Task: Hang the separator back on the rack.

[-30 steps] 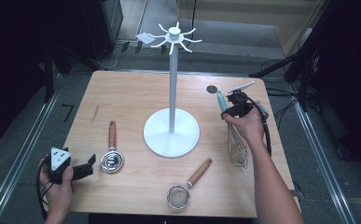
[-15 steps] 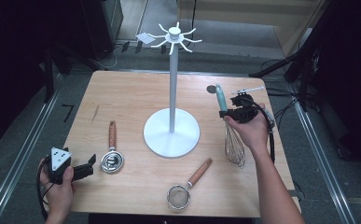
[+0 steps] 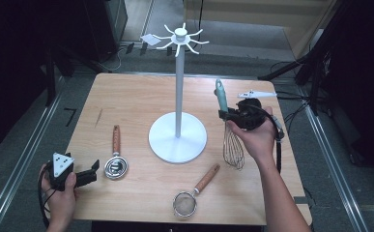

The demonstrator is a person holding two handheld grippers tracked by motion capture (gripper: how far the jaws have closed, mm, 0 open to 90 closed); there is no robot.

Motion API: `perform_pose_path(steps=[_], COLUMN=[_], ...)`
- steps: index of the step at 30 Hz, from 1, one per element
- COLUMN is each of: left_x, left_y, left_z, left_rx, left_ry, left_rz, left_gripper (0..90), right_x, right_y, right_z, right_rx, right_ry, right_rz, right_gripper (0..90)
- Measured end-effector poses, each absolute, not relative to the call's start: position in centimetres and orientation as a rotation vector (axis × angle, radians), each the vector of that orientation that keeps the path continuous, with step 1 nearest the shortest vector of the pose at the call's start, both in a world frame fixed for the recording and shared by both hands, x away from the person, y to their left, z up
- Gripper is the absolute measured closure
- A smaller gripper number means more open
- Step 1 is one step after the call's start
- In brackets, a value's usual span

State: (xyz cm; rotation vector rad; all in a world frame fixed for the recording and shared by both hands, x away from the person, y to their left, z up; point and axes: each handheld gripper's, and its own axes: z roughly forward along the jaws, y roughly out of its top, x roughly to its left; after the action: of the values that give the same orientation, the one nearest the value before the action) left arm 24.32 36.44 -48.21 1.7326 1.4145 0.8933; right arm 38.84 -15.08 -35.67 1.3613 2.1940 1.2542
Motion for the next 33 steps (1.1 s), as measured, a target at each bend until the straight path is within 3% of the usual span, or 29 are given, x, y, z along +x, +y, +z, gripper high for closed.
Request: perform_pose_path(steps=[33], left_x=[24.3], left_y=[36.3], left_z=[-48.2], left_rx=[1.728], left_ry=[1.413], left_rz=[0.925], left_gripper=[0.0], right_x=[35.4], right_y=[-13.2], right_z=[-32.1], right_rx=[1.044], right_ry=[2.015], right_rz=[1.642], right_gripper=[71.3])
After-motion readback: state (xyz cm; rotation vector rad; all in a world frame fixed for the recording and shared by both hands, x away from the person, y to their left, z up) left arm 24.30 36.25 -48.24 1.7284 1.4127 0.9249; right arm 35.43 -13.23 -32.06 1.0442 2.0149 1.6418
